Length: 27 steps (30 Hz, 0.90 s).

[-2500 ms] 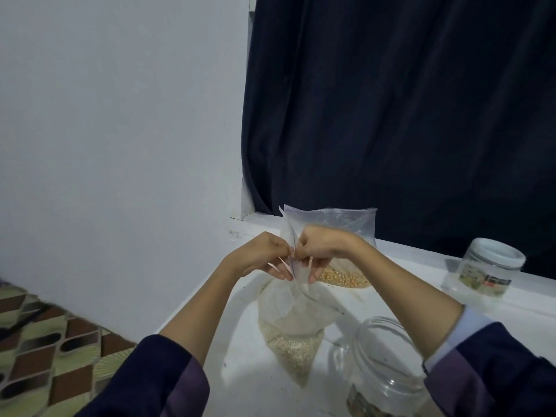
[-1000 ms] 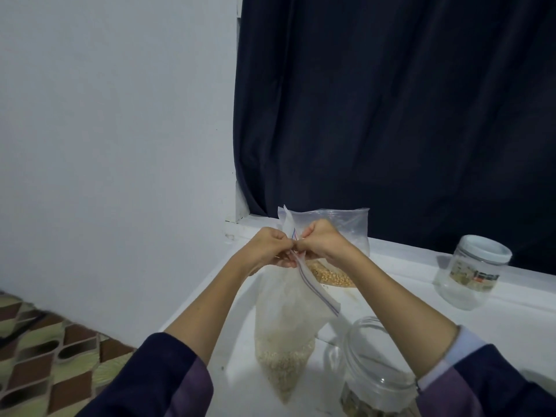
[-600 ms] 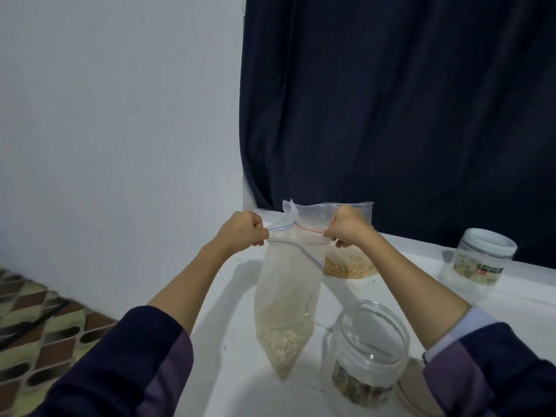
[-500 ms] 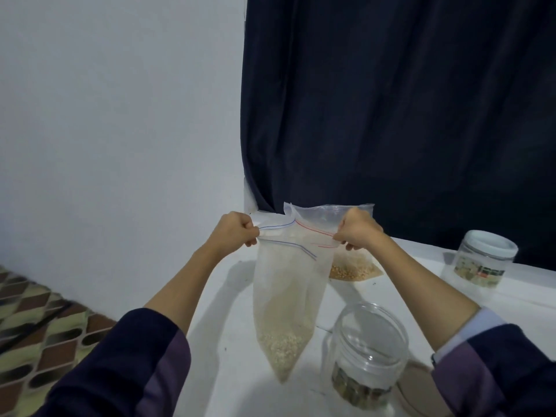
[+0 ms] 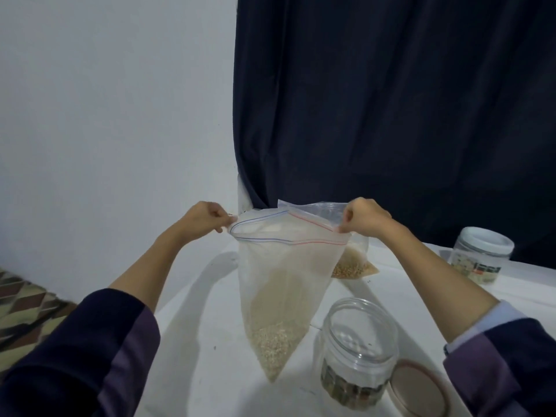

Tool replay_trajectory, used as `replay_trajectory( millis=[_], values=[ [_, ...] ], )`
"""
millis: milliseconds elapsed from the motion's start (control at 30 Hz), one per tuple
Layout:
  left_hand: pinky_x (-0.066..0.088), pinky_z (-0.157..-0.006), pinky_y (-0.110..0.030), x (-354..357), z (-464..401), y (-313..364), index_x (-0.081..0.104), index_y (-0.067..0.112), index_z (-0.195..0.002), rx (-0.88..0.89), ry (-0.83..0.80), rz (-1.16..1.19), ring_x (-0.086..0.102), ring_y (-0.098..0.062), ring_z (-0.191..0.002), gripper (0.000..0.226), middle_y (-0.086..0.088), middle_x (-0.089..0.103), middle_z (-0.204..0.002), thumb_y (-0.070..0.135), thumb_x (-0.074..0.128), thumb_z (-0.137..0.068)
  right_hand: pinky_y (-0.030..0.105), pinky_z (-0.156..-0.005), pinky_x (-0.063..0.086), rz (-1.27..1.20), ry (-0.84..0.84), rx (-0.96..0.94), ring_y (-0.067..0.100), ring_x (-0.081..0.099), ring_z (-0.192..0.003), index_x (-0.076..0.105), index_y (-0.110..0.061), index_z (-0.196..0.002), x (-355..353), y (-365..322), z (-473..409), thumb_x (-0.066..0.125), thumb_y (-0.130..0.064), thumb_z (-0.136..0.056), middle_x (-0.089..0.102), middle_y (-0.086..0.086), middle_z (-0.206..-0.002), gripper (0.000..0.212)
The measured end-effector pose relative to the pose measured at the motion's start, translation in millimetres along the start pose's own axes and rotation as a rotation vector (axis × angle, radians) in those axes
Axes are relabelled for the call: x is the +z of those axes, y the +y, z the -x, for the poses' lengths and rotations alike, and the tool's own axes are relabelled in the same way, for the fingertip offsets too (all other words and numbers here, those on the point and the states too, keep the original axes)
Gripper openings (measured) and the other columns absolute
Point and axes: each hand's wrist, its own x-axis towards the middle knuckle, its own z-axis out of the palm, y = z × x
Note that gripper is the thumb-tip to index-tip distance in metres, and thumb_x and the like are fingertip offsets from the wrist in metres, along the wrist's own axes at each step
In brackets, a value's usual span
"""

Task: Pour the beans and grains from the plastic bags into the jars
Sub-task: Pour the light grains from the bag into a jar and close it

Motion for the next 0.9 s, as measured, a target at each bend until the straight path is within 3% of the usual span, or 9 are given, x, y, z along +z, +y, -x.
replay_trajectory(
  millis=[133,267,333,400,500,600,667,800,900],
  values=[
    [0.045,-0.069,-0.026,11.8,-16.7,28.7,0.062,0.013,-0.091,0.068,0.0,0.054,0.062,-0.019,-0.089,0.026,-0.003,0.068,-0.1,0.038,0.055,-0.094,0.026,-0.069,0.052,-0.243,0.049,-0.242,0.014,0.062,-0.081,0.067,-0.011,-0.081,-10.4,-29.1,14.2,0.077,-0.02,-0.08,0.067,0.0,-0.088,0.014],
    [0.043,-0.069,-0.019,37.7,-40.7,57.7,0.064,0.013,-0.104,0.135,-0.086,-0.114,0.058,-0.013,-0.094,0.023,0.001,0.063,-0.101,0.032,0.062,-0.091,0.021,-0.054,0.052,-0.306,-0.304,-0.359,0.012,0.063,-0.053,0.071,-0.011,-0.095,-15.5,-60.0,35.9,0.078,-0.026,-0.08,0.071,0.002,-0.097,0.022],
    [0.044,-0.081,-0.022,52.0,-52.3,64.4,0.061,0.012,-0.115,0.157,-0.151,-0.209,0.058,-0.016,-0.105,0.032,-0.001,0.063,-0.112,0.031,0.065,-0.089,0.025,-0.062,0.057,-0.224,-0.465,-0.359,0.016,0.069,-0.061,0.068,-0.011,-0.106,-9.1,-69.0,40.4,0.076,-0.031,-0.081,0.069,0.002,-0.104,0.033],
    [0.043,-0.091,-0.026,64.0,-57.6,67.8,0.055,0.012,-0.125,0.16,-0.218,-0.262,0.054,-0.019,-0.114,0.04,-0.002,0.057,-0.124,0.029,0.063,-0.09,0.026,-0.068,0.056,-0.082,-0.491,-0.386,0.016,0.072,-0.071,0.066,-0.012,-0.106,2.2,-74.1,39.5,0.073,-0.037,-0.082,0.071,0.003,-0.098,0.035],
    [0.045,-0.072,-0.018,76.3,-57.4,72.0,0.054,0.011,-0.127,0.152,-0.289,-0.239,0.056,-0.016,-0.094,0.037,-0.004,0.055,-0.115,0.018,0.061,-0.091,0.026,-0.069,0.053,-0.027,-0.422,-0.414,0.013,0.068,-0.069,0.067,-0.014,-0.093,17.4,-72.8,34.7,0.068,-0.039,-0.086,0.071,0.003,-0.079,0.026],
    [0.04,-0.058,-0.018,80.0,-56.3,72.0,0.068,0.015,-0.091,0.158,-0.264,-0.199,0.05,-0.016,-0.071,0.013,-0.006,0.062,-0.083,0.007,0.058,-0.087,0.025,-0.067,0.052,-0.151,-0.302,-0.389,0.012,0.063,-0.063,0.067,-0.007,-0.083,22.3,-70.1,31.7,0.061,-0.031,-0.093,0.068,0.002,-0.071,0.026],
    [0.038,-0.056,-0.019,74.1,-54.3,71.0,0.066,0.016,-0.074,0.109,-0.244,-0.164,0.045,-0.015,-0.064,0.021,-0.001,0.055,-0.067,0.003,0.055,-0.087,0.023,-0.066,0.05,-0.238,-0.233,-0.391,0.013,0.062,-0.064,0.067,-0.002,-0.08,22.9,-70.6,30.3,0.059,-0.024,-0.095,0.068,0.007,-0.072,0.028],
    [0.029,-0.043,-0.019,43.3,-48.8,70.7,0.06,0.01,-0.076,-0.034,-0.171,-0.027,0.033,-0.014,-0.05,0.015,-0.005,0.044,-0.057,0.006,0.057,-0.09,0.031,-0.075,0.051,-0.345,-0.077,-0.388,0.016,0.061,-0.069,0.066,-0.001,-0.074,20.2,-71.9,26.8,0.055,-0.019,-0.097,0.069,0.016,-0.076,0.031],
    [0.033,-0.049,-0.024,24.2,-46.4,65.2,0.061,0.005,-0.078,-0.086,-0.027,0.094,0.036,-0.017,-0.05,0.012,-0.008,0.046,-0.058,-0.001,0.055,-0.087,0.029,-0.072,0.05,-0.372,0.044,-0.422,0.015,0.06,-0.065,0.066,-0.003,-0.068,7.6,-71.2,26.8,0.057,-0.018,-0.095,0.068,0.014,-0.069,0.032]
  ],
)
